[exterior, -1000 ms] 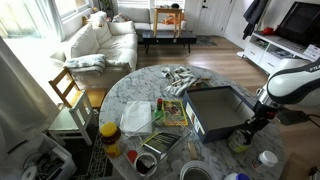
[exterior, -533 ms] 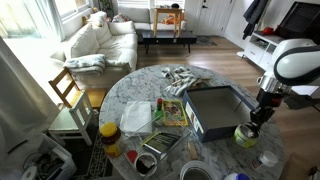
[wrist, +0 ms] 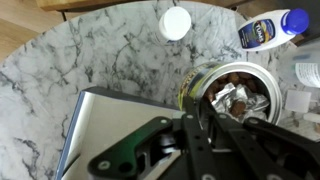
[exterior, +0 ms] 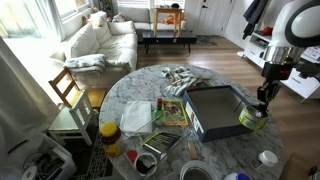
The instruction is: Put the yellow tin and white and orange container in the box then put the box on the clear container
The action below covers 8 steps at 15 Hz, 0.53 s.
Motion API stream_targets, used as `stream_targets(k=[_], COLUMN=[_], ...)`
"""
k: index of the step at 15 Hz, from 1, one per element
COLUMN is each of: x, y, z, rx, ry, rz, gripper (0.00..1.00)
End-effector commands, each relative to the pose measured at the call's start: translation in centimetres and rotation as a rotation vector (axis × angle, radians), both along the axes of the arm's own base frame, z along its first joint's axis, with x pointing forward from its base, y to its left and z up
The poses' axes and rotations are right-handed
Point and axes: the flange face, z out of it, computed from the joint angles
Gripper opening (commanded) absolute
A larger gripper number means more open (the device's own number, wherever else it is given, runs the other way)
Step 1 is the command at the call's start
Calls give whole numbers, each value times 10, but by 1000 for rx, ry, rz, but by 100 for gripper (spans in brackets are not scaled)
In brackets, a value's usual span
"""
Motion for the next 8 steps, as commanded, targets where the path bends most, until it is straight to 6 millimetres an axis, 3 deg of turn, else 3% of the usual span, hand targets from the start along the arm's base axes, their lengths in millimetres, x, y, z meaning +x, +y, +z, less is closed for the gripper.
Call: stream_targets(k=[1, 8], x=[33, 86], y=[-1, -20], z=[-7, -75], rx=[-6, -69], ry=[-43, -139], rz=[-42, -172], gripper=[3, 3])
